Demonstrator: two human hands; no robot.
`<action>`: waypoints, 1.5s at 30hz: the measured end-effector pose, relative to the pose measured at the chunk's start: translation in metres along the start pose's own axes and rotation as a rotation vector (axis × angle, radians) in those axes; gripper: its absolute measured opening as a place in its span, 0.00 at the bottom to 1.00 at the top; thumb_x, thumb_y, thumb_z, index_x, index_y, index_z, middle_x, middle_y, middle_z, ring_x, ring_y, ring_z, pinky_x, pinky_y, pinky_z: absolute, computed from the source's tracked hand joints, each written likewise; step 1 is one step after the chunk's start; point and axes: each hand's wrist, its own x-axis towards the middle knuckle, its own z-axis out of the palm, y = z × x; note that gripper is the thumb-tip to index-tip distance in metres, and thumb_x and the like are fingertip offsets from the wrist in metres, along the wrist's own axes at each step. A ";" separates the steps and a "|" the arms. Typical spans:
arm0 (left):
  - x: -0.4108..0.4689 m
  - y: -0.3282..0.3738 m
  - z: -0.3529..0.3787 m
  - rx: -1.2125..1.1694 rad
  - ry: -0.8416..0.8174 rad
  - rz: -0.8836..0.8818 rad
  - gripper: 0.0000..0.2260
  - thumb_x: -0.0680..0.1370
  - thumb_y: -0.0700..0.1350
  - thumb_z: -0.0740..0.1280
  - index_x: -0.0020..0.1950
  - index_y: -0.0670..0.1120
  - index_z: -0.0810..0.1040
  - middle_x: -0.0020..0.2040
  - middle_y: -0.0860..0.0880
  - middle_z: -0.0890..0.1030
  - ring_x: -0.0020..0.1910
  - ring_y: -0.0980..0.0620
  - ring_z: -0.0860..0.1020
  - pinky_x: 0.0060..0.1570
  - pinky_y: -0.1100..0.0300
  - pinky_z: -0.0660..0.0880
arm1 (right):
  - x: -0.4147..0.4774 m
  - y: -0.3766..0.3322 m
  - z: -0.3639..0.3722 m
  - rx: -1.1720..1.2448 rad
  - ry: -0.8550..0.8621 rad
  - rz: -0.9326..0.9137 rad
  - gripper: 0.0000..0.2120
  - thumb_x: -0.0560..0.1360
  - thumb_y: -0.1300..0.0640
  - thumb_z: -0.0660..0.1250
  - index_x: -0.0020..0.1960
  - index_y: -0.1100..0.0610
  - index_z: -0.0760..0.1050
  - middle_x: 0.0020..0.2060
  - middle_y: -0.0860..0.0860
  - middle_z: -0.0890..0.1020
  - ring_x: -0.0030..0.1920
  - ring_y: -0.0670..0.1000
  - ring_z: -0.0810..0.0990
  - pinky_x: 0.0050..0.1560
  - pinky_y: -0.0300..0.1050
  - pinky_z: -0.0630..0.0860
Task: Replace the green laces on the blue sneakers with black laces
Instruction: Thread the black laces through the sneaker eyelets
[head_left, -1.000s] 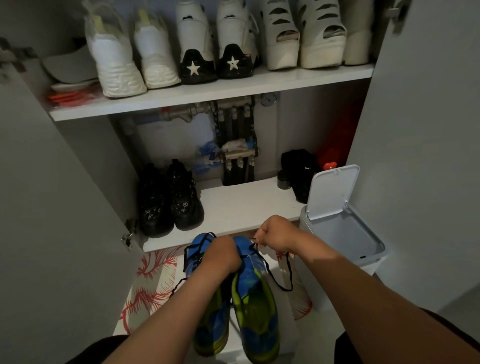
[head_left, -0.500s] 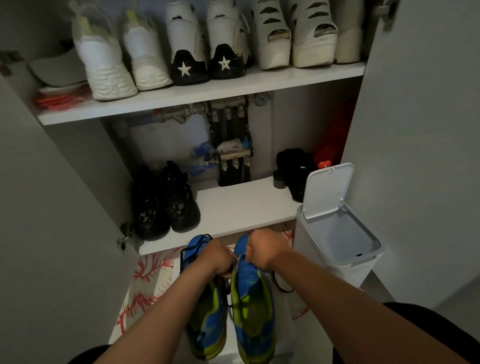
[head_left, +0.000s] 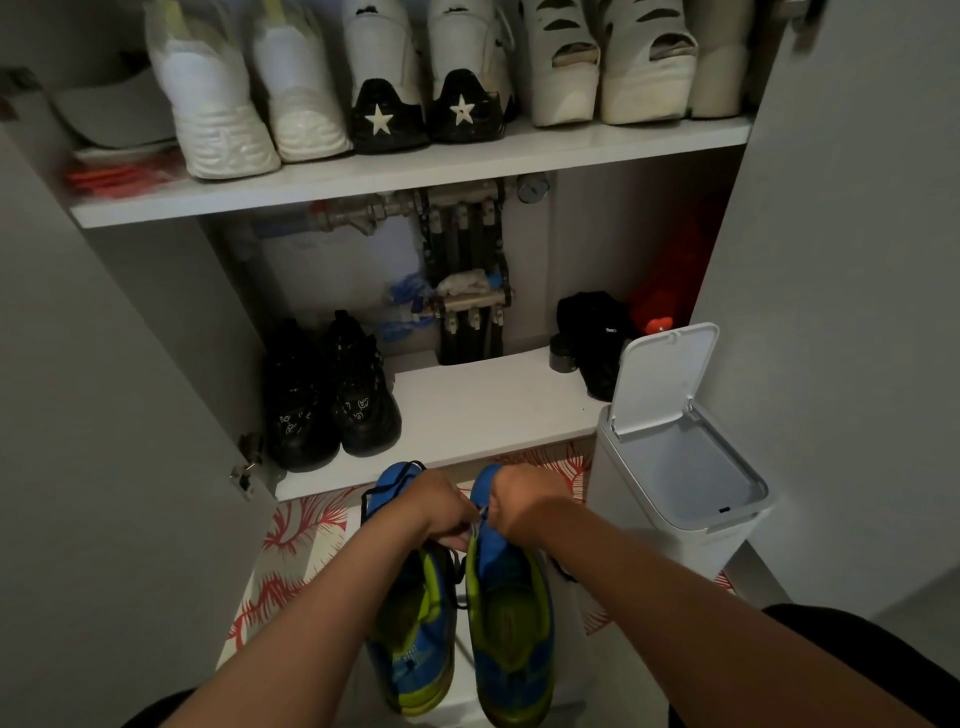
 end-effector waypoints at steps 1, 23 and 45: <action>0.000 0.000 0.000 -0.003 -0.010 -0.005 0.04 0.74 0.33 0.71 0.46 0.31 0.81 0.29 0.40 0.82 0.29 0.45 0.83 0.34 0.54 0.82 | 0.000 -0.001 0.000 -0.008 -0.001 -0.004 0.11 0.78 0.55 0.67 0.56 0.60 0.80 0.55 0.57 0.82 0.56 0.57 0.81 0.56 0.48 0.79; 0.012 0.003 -0.018 0.886 0.033 0.329 0.08 0.73 0.46 0.68 0.47 0.46 0.84 0.46 0.46 0.83 0.48 0.46 0.81 0.47 0.53 0.80 | 0.014 0.001 0.006 0.273 -0.035 0.098 0.13 0.72 0.54 0.74 0.53 0.59 0.84 0.52 0.55 0.84 0.51 0.54 0.82 0.53 0.45 0.80; -0.026 0.018 -0.076 -0.187 0.189 0.527 0.05 0.80 0.37 0.63 0.50 0.45 0.76 0.40 0.47 0.81 0.32 0.52 0.77 0.35 0.61 0.75 | 0.019 -0.022 -0.048 0.726 0.041 -0.223 0.14 0.77 0.53 0.71 0.33 0.55 0.81 0.29 0.49 0.84 0.24 0.40 0.73 0.29 0.31 0.69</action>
